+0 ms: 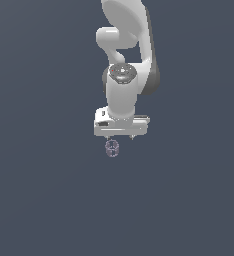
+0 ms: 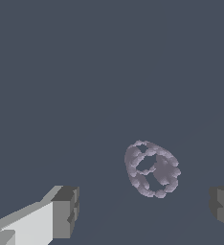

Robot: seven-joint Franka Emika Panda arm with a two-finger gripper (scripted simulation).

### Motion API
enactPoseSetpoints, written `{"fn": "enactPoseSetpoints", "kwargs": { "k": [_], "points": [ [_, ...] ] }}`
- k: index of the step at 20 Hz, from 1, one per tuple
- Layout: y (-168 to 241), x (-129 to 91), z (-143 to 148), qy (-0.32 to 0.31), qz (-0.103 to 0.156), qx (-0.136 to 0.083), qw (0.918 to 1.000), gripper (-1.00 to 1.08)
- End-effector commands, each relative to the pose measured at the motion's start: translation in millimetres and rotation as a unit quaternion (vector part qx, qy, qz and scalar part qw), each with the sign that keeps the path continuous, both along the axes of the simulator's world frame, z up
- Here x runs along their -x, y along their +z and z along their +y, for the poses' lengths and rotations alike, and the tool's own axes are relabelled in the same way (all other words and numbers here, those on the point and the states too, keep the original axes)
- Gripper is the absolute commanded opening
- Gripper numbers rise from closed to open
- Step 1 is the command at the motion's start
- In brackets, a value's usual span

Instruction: Pick up the object and move it to a goal position.

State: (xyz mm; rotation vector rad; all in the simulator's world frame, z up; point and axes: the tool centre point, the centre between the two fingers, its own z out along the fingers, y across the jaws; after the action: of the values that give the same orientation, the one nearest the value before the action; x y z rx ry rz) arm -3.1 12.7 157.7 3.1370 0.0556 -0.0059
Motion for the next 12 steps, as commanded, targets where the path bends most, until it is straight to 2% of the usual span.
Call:
{"fn": "enactPoseSetpoints", "kwargs": {
  "k": [1,12],
  "points": [
    [0.0,0.0,0.0,0.000,0.000,0.000,1.0000,1.00],
    [9.5,-2.0,-2.9,0.020,-0.005,-0.001,0.9998,1.00]
  ]
}}
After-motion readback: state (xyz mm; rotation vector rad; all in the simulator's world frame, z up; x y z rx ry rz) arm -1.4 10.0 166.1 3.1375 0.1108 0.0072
